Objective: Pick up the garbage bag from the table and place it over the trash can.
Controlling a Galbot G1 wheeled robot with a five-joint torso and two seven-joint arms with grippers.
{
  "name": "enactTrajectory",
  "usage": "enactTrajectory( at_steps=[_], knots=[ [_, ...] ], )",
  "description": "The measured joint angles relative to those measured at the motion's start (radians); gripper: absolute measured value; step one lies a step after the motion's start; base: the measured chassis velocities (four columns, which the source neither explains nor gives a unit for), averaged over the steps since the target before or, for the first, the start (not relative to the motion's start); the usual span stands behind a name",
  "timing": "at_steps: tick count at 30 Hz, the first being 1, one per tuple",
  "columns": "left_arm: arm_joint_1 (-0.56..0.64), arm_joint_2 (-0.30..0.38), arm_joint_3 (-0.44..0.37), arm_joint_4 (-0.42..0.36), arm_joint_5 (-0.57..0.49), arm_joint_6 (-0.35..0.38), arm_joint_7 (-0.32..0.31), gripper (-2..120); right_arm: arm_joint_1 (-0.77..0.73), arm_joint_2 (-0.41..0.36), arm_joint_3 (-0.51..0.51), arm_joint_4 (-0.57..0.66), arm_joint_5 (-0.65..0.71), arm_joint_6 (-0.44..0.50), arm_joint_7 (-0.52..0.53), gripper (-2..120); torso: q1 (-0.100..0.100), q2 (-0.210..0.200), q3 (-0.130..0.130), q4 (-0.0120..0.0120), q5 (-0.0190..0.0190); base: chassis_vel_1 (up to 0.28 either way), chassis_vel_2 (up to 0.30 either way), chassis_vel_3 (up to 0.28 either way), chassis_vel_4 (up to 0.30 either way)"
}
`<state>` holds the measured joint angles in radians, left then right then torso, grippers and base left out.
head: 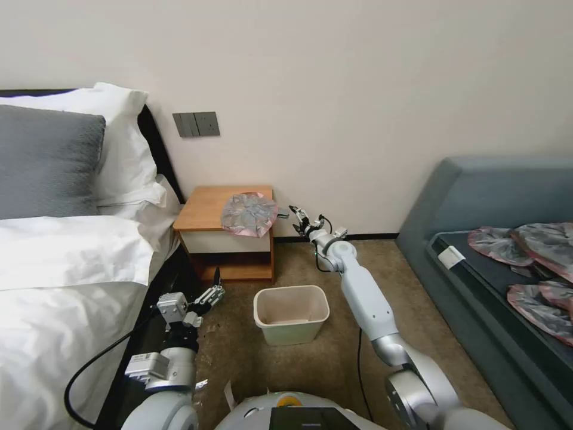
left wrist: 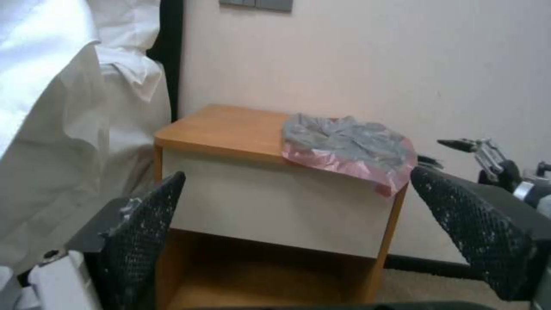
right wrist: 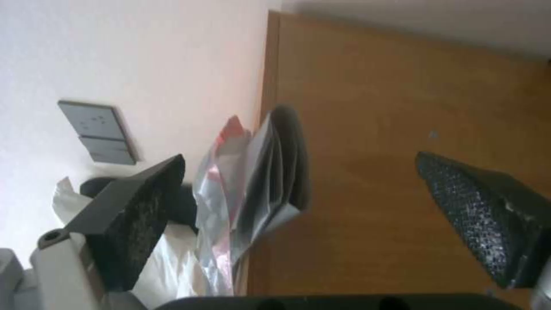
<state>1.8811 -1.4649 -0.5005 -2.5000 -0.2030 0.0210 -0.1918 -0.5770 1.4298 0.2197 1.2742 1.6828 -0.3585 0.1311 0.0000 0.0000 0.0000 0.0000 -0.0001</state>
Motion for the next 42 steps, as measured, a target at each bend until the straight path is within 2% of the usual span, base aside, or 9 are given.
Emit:
enactTrajectory(
  at_steps=[10, 11, 14, 27, 32, 36, 37, 40, 42],
  knots=[
    [-0.002, 0.007, -0.005, 0.0, -0.003, 0.006, 0.008, 100, 0.02, 0.043, -0.012, -0.03, 0.001, 0.022, -0.028, 62, 0.0, 0.0, 0.0, 0.0002, 0.0, 0.0, 0.0, 0.0, 0.0],
    [-0.002, 0.007, -0.005, 0.0, -0.003, 0.006, 0.008, 100, 0.02, 0.043, -0.012, -0.03, 0.001, 0.022, -0.028, 62, 0.0, 0.0, 0.0, 0.0002, 0.0, 0.0, 0.0, 0.0, 0.0],
    [-0.006, 0.008, -0.003, 0.0, -0.003, 0.008, 0.011, 100, 0.02, 0.041, -0.007, -0.03, 0.001, 0.023, -0.032, 46, 0.0, 0.0, 0.0, 0.0, 0.0001, 0.0, 0.0, 0.0, 0.0],
    [-0.015, 0.002, 0.009, 0.0, 0.009, 0.006, 0.02, 100, -0.006, 0.032, 0.012, 0.003, -0.004, 0.022, -0.019, 2, 0.0, 0.0, 0.0, 0.0002, 0.0001, 0.0, 0.0, 0.0, 0.0],
    [-0.01, 0.002, 0.011, 0.0, 0.012, 0.005, 0.023, 100, -0.034, 0.02, 0.026, 0.064, -0.003, 0.022, 0.016, 0, 0.0, 0.0, 0.0, 0.0001, 0.0002, 0.0, 0.0, 0.0, 0.0],
    [-0.01, 0.016, 0.016, 0.0, 0.003, 0.006, 0.019, 100, -0.116, -0.01, 0.039, 0.237, -0.003, 0.025, 0.105, 0, 0.0, 0.0, 0.0, 0.0001, 0.0002, 0.0, 0.0, 0.0, 0.0],
    [-0.01, 0.016, 0.016, 0.0, 0.003, 0.006, 0.019, 100, -0.116, -0.01, 0.039, 0.237, -0.003, 0.025, 0.105, 0, 0.0, 0.0, 0.0, 0.0001, 0.0002, 0.0, 0.0, 0.0, 0.0],
    [-0.013, 0.026, 0.023, 0.0, -0.012, 0.01, 0.017, 100, -0.211, -0.05, 0.027, 0.401, -0.004, 0.042, 0.179, 0, 0.0, 0.0, 0.0, -0.0002, 0.0003, 0.0, 0.0, 0.0, 0.0],
    [-0.014, 0.027, 0.023, 0.0, -0.013, 0.01, 0.016, 100, -0.226, -0.055, 0.024, 0.426, -0.004, 0.046, 0.192, 0, 0.0, 0.0, 0.0, -0.0002, 0.0003, 0.0, 0.0, 0.0, 0.0]
  ],
)
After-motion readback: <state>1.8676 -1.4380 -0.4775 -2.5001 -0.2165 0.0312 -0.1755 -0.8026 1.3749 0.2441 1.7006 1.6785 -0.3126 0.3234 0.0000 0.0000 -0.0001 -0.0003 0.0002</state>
